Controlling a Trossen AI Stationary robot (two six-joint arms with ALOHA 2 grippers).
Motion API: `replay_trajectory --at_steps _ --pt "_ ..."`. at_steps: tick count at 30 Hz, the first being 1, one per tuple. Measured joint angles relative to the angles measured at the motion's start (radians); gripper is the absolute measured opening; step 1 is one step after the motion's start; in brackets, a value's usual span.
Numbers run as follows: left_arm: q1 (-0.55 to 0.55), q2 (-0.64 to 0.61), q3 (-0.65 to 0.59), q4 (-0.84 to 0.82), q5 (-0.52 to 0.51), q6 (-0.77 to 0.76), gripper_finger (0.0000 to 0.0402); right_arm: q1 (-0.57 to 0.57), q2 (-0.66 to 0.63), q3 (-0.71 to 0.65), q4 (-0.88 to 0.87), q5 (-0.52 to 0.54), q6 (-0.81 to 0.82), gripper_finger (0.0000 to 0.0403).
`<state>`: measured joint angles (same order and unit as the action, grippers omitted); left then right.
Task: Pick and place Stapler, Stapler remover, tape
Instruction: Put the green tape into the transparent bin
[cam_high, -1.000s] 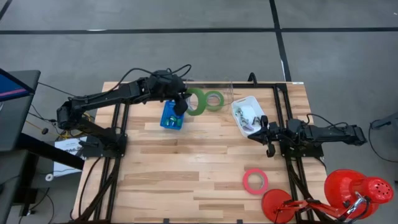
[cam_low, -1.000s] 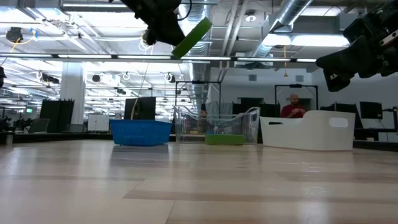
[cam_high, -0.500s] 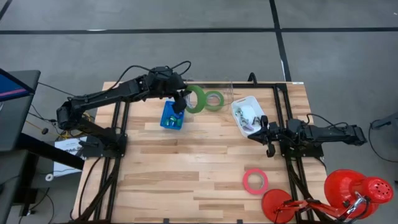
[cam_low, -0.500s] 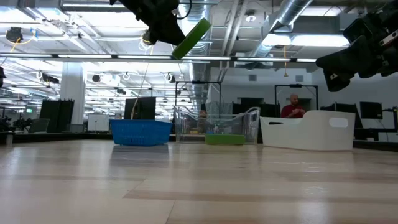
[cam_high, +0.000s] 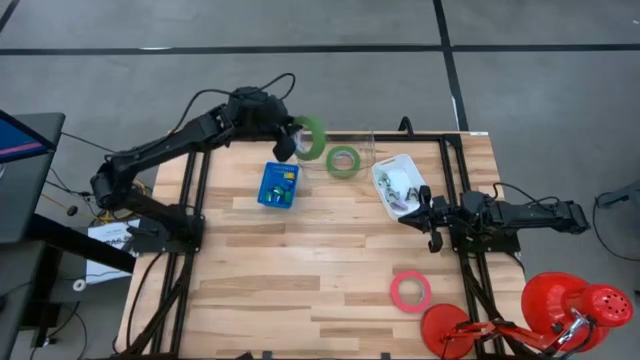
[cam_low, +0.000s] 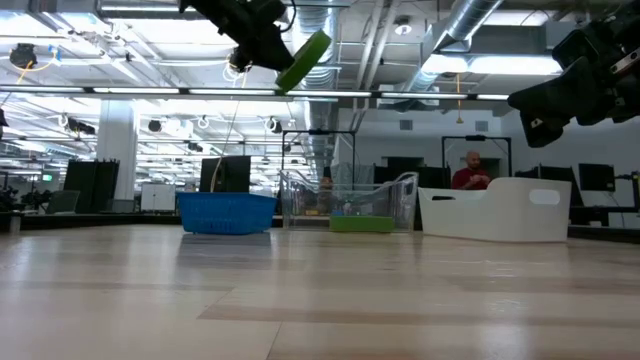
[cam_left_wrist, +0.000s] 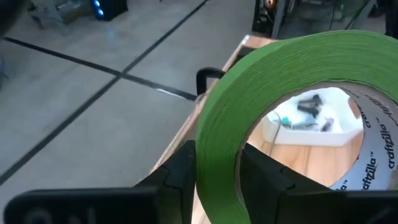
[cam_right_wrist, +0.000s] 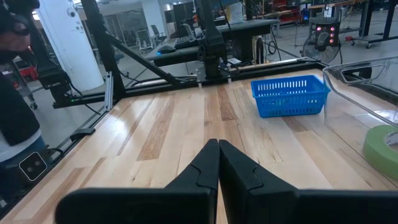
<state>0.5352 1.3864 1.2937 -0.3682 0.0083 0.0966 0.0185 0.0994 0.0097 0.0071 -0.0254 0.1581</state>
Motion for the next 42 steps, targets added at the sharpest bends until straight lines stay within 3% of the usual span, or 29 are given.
replay_trajectory --at_steps 15,42 --pt "0.043 0.213 0.200 0.004 -0.004 -0.001 0.0081 0.000 0.000 0.000 0.000 0.000 0.000 0.0000" --pt "0.089 0.481 0.210 0.011 -0.004 0.000 0.0082 0.000 0.000 0.000 0.000 0.000 0.000 0.0000"
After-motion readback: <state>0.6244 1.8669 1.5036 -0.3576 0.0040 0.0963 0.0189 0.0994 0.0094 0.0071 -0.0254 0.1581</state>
